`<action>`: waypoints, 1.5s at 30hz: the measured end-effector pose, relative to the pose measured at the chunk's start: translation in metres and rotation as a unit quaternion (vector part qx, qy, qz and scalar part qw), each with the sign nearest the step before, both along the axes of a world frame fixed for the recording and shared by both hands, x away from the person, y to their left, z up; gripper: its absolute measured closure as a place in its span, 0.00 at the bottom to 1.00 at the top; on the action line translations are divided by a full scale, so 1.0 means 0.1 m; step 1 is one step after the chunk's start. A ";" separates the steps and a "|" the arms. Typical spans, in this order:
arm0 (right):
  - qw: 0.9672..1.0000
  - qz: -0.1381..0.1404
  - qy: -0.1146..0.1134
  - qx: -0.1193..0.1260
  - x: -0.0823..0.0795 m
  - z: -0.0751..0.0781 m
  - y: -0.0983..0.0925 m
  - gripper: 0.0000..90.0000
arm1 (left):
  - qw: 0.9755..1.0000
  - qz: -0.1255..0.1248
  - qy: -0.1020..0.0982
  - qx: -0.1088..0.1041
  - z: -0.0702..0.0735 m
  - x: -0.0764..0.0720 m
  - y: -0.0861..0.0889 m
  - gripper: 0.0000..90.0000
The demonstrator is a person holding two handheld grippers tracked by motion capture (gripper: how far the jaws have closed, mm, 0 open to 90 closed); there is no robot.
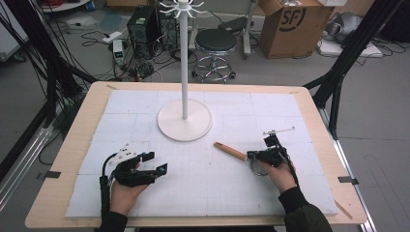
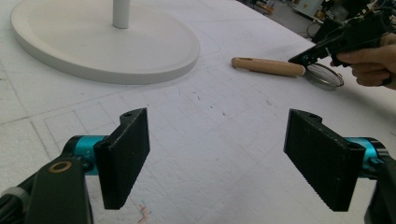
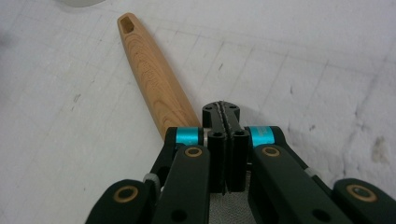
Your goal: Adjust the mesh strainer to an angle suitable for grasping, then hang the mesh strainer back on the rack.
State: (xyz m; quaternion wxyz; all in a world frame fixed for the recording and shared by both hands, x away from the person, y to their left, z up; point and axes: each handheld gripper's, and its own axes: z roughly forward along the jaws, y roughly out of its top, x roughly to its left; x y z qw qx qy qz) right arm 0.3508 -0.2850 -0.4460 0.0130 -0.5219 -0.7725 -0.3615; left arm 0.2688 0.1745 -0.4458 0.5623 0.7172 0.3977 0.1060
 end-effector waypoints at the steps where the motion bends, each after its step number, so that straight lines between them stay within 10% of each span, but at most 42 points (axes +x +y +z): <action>1: 1.000 -0.003 -0.002 0.001 -0.02 0.00 -0.01 1.00 | 1.000 -0.001 0.000 0.000 0.00 0.00 0.00 0.26; 17: 1.000 0.006 -0.004 0.021 -0.32 -0.01 -0.04 0.99 | 1.000 0.000 -0.004 0.001 0.00 0.01 0.03 0.26; 20: 0.999 -0.010 -0.026 0.028 -0.33 0.04 -0.09 0.86 | 1.000 -0.001 -0.002 0.004 -0.01 0.01 0.03 0.26; 27: 0.987 -0.042 -0.077 0.132 -0.32 0.20 -0.26 0.50 | 1.000 -0.001 -0.002 0.004 -0.01 0.01 0.02 0.26; 45: 0.993 0.031 -0.056 0.102 -0.29 0.15 -0.02 0.40 | 1.000 -0.002 -0.002 0.008 -0.01 0.02 -0.01 0.26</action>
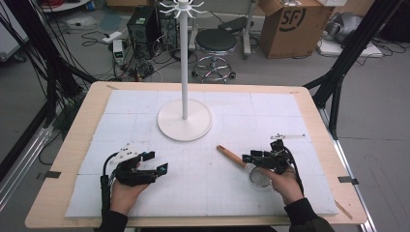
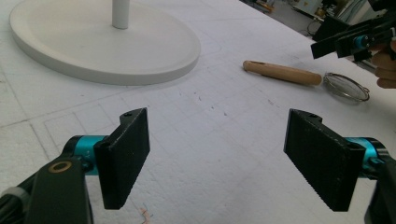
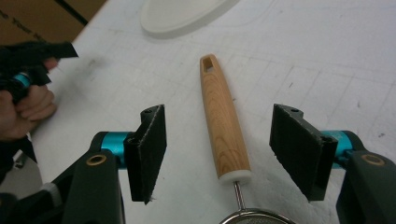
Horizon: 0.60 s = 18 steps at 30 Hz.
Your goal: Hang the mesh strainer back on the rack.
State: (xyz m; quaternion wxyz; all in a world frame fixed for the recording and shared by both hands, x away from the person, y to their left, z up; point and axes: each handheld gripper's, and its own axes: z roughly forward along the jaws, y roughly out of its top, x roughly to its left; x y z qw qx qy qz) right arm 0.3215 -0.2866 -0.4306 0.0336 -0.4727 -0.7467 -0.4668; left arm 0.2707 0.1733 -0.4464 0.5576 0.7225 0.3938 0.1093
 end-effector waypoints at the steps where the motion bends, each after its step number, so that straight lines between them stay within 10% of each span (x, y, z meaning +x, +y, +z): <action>1: 1.000 0.005 0.003 -0.003 0.01 -0.01 0.02 0.40 | 1.000 -0.001 0.000 0.001 0.00 0.00 0.00 0.26; 18: 0.995 0.059 0.028 -0.072 0.09 -0.12 0.27 0.45 | 1.000 0.000 0.001 0.000 0.01 -0.01 -0.02 0.26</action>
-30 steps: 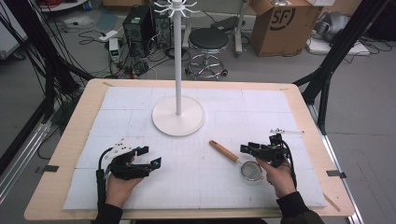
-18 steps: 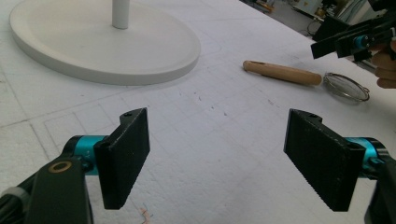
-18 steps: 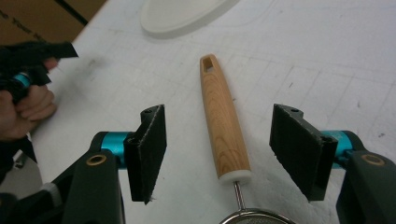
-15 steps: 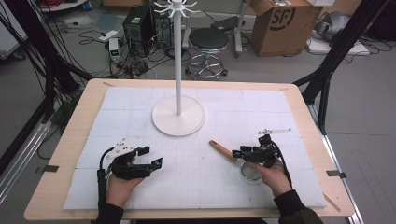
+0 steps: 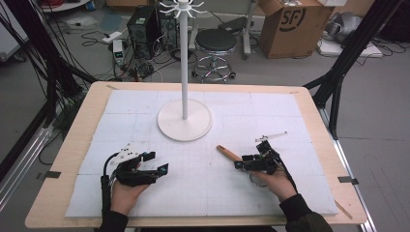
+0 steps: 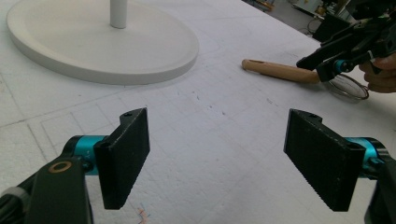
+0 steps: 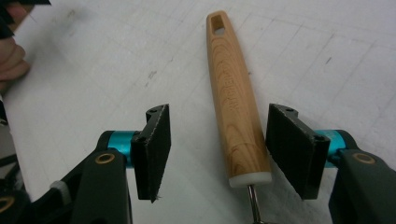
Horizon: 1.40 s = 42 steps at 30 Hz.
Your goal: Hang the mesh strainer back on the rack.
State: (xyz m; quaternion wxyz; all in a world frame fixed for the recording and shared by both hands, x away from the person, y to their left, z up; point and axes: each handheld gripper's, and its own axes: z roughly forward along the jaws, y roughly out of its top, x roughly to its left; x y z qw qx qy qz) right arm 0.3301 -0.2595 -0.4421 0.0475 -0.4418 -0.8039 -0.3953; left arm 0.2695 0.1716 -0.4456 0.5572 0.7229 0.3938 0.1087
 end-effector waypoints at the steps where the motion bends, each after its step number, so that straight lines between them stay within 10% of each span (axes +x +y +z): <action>1: 1.000 0.001 0.001 -0.004 0.00 -0.01 0.01 0.45 | 1.000 0.000 0.000 0.000 0.00 0.00 0.00 0.26; 15: 0.997 0.011 0.004 -0.077 0.03 0.06 0.14 0.55 | 1.000 -0.001 0.000 0.001 0.00 0.01 -0.01 0.26; 29: 0.995 0.013 0.002 -0.100 0.05 0.07 0.17 0.61 | 1.000 -0.005 0.003 0.003 -0.01 0.01 -0.03 0.26; 42: 0.982 0.031 -0.020 -0.185 0.03 0.13 0.34 0.70 | 1.000 -0.004 0.003 0.005 -0.01 0.01 -0.04 0.25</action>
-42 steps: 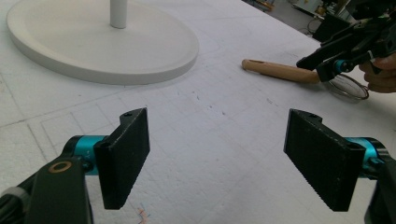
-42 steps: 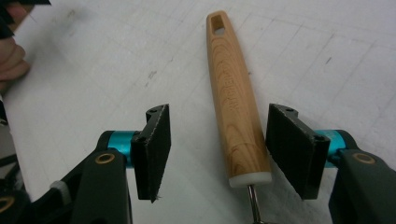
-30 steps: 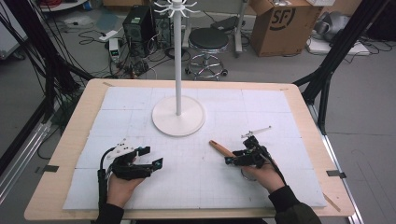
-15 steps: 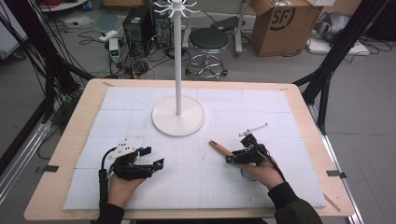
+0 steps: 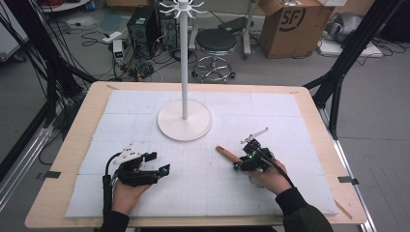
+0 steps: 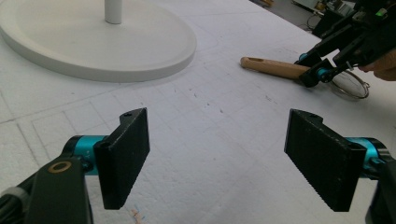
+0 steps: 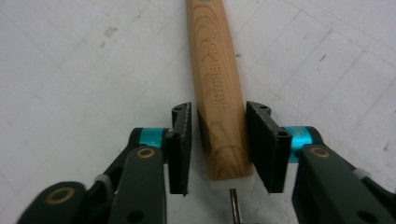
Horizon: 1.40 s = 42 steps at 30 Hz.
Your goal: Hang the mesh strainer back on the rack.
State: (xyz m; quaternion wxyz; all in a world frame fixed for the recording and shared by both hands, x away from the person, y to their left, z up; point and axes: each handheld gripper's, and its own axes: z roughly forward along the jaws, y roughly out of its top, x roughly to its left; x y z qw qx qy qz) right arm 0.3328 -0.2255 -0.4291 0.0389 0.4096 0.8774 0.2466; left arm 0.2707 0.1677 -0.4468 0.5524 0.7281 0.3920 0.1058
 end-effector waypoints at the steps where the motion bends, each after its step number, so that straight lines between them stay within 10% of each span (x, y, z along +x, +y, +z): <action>1: 1.000 0.003 0.000 -0.008 0.00 0.01 0.02 0.70 | 1.000 0.000 0.000 0.000 0.00 0.00 0.00 0.25; 17: 0.995 0.023 0.034 -0.091 0.11 0.08 0.23 0.71 | 1.000 -0.003 0.000 0.001 0.00 -0.02 0.00 0.25; 28: 0.983 0.067 0.058 -0.159 0.21 0.12 0.40 0.76 | 1.000 -0.004 0.001 0.001 0.00 -0.01 0.00 0.25; 35: 0.994 0.064 0.006 -0.088 0.08 0.08 0.21 0.76 | 1.000 -0.001 -0.003 -0.002 0.01 -0.02 0.02 0.25; 42: 0.996 0.051 -0.016 -0.065 0.02 0.09 0.14 0.76 | 1.000 0.002 -0.002 -0.002 0.01 -0.02 0.02 0.25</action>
